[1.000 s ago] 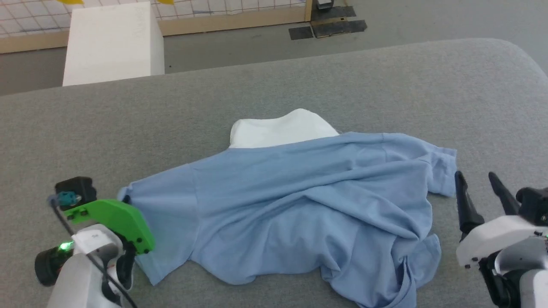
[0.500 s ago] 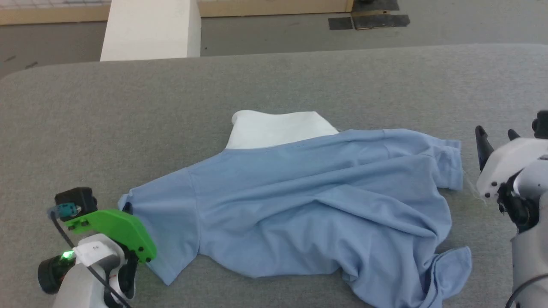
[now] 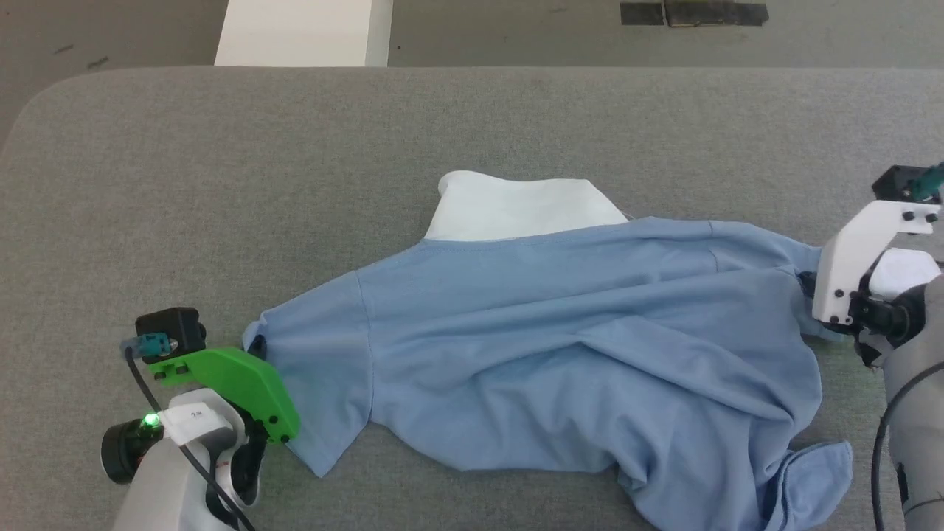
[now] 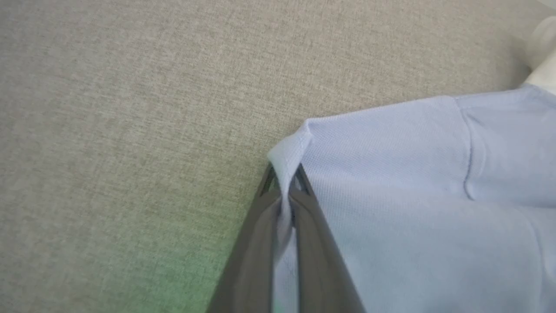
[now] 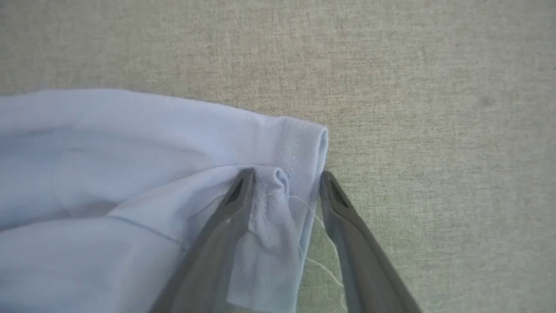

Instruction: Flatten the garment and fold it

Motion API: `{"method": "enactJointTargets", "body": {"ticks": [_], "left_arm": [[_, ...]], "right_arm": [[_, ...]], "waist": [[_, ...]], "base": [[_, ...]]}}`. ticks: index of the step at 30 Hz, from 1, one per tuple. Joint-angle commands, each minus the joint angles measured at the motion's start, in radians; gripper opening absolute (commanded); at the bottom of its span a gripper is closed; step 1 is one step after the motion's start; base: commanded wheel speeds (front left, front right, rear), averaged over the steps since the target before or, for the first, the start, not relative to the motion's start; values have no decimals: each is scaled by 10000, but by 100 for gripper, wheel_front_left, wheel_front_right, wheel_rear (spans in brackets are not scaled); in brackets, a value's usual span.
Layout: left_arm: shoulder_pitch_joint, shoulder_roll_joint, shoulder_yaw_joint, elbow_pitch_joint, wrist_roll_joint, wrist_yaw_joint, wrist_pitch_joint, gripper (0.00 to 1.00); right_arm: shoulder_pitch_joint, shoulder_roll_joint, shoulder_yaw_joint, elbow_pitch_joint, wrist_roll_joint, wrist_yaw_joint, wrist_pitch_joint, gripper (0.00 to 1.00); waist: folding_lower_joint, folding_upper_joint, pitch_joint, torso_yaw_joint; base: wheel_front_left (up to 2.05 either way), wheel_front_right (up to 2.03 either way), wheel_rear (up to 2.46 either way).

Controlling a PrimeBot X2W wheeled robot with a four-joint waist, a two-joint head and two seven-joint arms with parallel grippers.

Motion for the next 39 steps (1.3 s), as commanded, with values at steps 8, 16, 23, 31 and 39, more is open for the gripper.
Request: {"method": "enactJointTargets", "body": {"ticks": [8,16,23,31,39], "left_arm": [[-351,453,-12,-281,-218,-668,-244,0],[-2386,902,501,-967,-1008,-1598,-591,0],[-5278,1181,814,-1001,-999,-1351,-582,0],[-8895,1345,1413,-325,-603,-600,-1772,0],[-11514,1328,1967,353,-635,-534,-3776,0]], "right_arm": [[48,-358,952,-746,299,-13,-573,0],[-1056,-1394,2033,-1958,605,-13,-2044,0],[-3219,-1913,2375,-2662,504,-13,-3026,0],[-5915,-1943,2526,-3075,-224,-13,-4174,0],[-8108,-1480,2420,-3145,-1175,-13,-6154,0]], "waist": [[-1,0,-304,-314],[-1,0,-75,-593],[-1,0,898,-897],[-1,0,1957,-1149],[-1,0,2585,-1350]], "base": [[0,0,0],[0,0,0],[0,0,0],[0,0,0],[0,0,0]]}}
